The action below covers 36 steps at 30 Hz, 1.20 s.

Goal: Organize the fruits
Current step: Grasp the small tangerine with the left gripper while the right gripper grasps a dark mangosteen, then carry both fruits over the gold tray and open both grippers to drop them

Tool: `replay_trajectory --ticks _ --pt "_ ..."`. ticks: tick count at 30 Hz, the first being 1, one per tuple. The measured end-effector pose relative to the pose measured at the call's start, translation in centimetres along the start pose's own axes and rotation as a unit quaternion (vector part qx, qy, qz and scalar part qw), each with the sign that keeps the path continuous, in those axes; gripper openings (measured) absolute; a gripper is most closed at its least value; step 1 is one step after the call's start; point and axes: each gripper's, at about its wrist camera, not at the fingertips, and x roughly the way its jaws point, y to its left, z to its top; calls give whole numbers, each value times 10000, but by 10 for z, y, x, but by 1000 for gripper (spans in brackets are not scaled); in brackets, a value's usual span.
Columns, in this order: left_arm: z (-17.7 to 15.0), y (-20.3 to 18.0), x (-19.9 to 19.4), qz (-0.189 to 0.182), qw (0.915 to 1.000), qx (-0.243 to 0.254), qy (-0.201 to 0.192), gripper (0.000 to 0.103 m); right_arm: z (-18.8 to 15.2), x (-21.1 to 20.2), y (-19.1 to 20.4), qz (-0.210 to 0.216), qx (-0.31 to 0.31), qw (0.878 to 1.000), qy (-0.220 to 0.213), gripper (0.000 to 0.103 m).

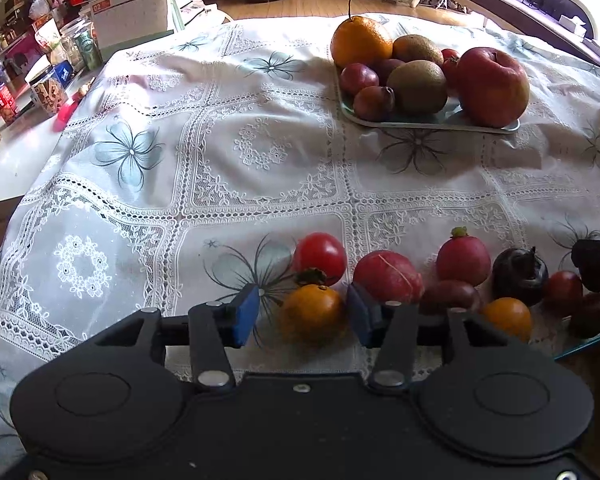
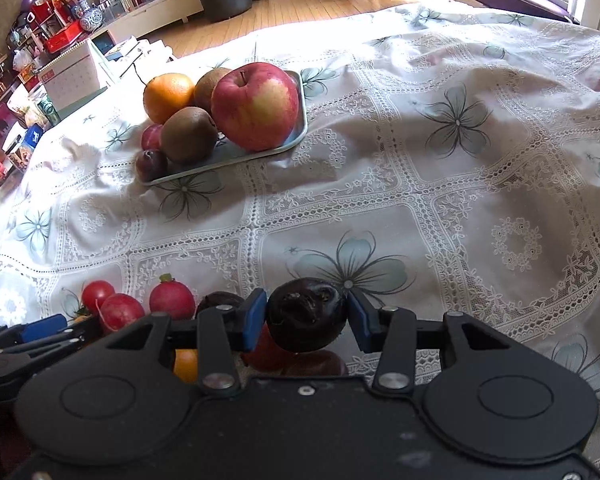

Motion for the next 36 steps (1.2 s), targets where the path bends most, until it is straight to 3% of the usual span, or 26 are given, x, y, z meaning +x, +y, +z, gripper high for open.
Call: replay_trajectory --ticks 6,11,13,23,27,31,36 --pt "-8 1 2 -14 10000 12 -43 61 -4 -4 -1 82 73 9999 -25 47" --pt "-4 3 24 -38 9994 -70 323 60 -7 -4 -1 80 103 9999 -18 47" --pt "-2 4 19 -86 9996 -139 231 48 -8 -6 -1 82 113 9999 -25 47" --pt "9 11 -30 -143 9987 -490 90 48 -14 -52 6 119 4 9986 -523 47" --pt "-4 7 -66 -138 9990 -414 -36 48 -25 -83 12 291 -86 9966 -760 47" --pt "-30 4 -88 -253 9988 -402 81 48 -49 -107 18 494 -221 9947 -874 47" --pt "-67 -3 -97 -432 9979 -364 309 48 -89 -109 18 622 -316 9961 -536 47"
